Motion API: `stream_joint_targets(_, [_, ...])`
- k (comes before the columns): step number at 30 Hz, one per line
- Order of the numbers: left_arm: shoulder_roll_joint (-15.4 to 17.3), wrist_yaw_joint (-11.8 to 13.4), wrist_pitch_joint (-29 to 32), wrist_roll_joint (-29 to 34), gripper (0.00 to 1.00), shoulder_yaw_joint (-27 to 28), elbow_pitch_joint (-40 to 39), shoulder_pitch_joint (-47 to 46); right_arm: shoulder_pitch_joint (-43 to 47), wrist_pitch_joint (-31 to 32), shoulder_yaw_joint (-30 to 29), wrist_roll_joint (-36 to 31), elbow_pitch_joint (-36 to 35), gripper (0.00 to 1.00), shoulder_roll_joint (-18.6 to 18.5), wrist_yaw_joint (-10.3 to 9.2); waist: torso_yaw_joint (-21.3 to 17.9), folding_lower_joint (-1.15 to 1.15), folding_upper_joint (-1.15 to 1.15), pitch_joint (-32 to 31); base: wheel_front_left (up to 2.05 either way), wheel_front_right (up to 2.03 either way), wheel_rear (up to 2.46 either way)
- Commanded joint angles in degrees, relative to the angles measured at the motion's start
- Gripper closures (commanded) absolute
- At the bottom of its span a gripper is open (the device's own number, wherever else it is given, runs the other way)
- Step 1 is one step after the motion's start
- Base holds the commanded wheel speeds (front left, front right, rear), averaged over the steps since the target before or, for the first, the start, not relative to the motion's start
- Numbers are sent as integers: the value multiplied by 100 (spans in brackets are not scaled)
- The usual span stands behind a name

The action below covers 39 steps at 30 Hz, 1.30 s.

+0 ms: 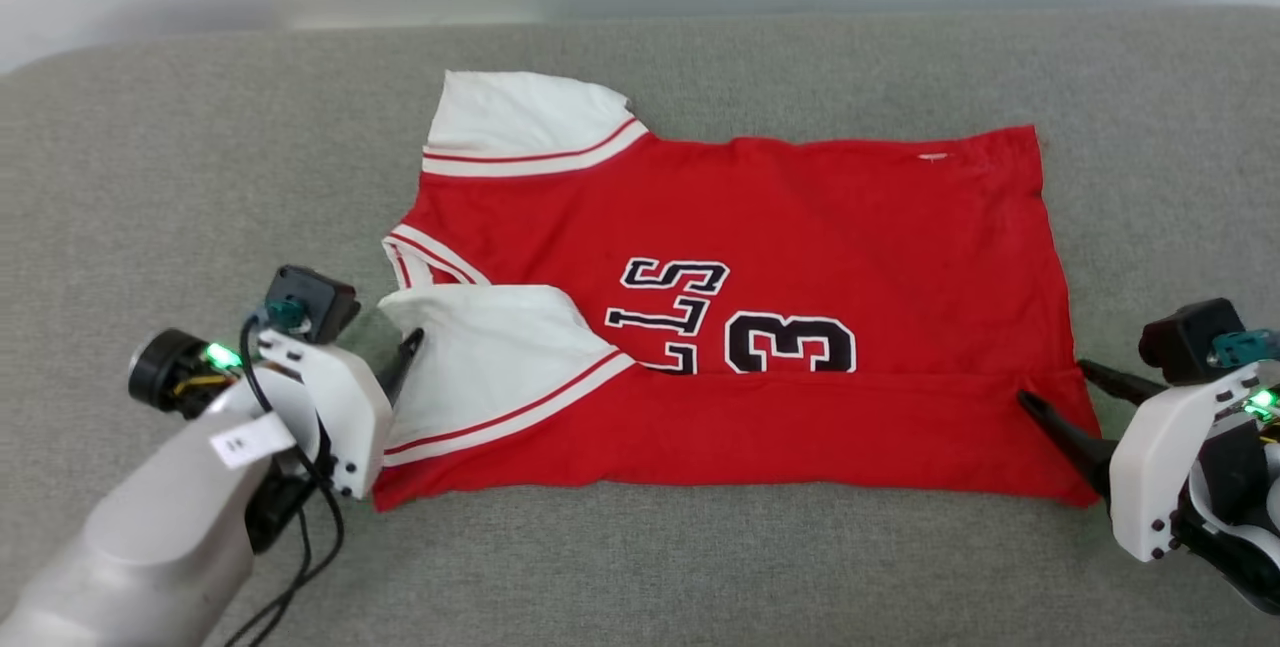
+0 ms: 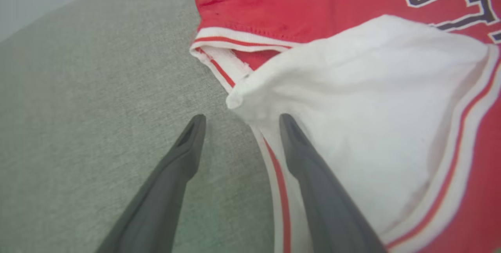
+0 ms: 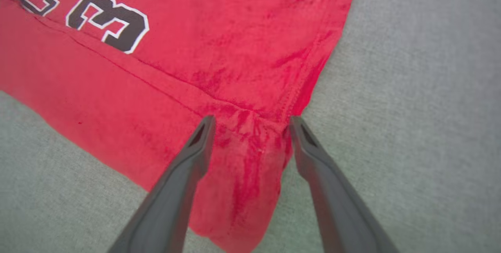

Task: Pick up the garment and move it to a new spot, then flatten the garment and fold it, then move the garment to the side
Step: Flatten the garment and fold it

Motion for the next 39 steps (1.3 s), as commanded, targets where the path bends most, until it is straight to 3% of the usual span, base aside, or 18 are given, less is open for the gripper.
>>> stream_joint_targets(1, [100,-31,127,17,0,10,-88,-196,82,-35,-8,40,-76,0,-72,-3,97,-1,0,-205,0,0,0])
stream_joint_targets(4, [274,-26,399,28,0,38,-353,-410,142,-47,-46,23,-231,0,-157,-3,151,-1,0,-361,0,0,0])
stream_joint_targets(5, [459,-66,908,-110,0,61,-689,-560,226,17,-86,45,-344,0,-196,-3,182,-1,0,-477,0,0,0])
stream_joint_targets(9, [686,-180,1954,-477,0,32,-1117,-753,289,106,-174,6,-456,0,-195,-3,207,-1,0,-541,0,0,0])
stream_joint_targets(20, [815,-193,4371,-1520,0,-213,-1597,-800,357,525,-199,-12,-711,0,-110,-3,114,-1,0,-511,0,0,0])
stream_joint_targets(28, [740,-200,4863,-1424,0,-659,-1440,-545,165,707,-142,-52,-754,0,19,-3,-102,-1,0,-308,0,0,0])
stream_joint_targets(37, [503,-308,4765,-1390,0,-1018,-845,-103,-42,672,39,-3,-650,0,134,-3,-246,-1,0,-174,0,0,0])
stream_joint_targets(38, [481,-322,4704,-1396,53,-1030,-822,-84,-82,660,51,15,-632,0,115,-3,-247,-1,0,-190,0,0,0])
stream_joint_targets(39, [458,-347,4646,-1413,100,-1027,-797,-72,-118,648,65,28,-621,0,83,-3,-242,-1,0,-219,0,0,0])
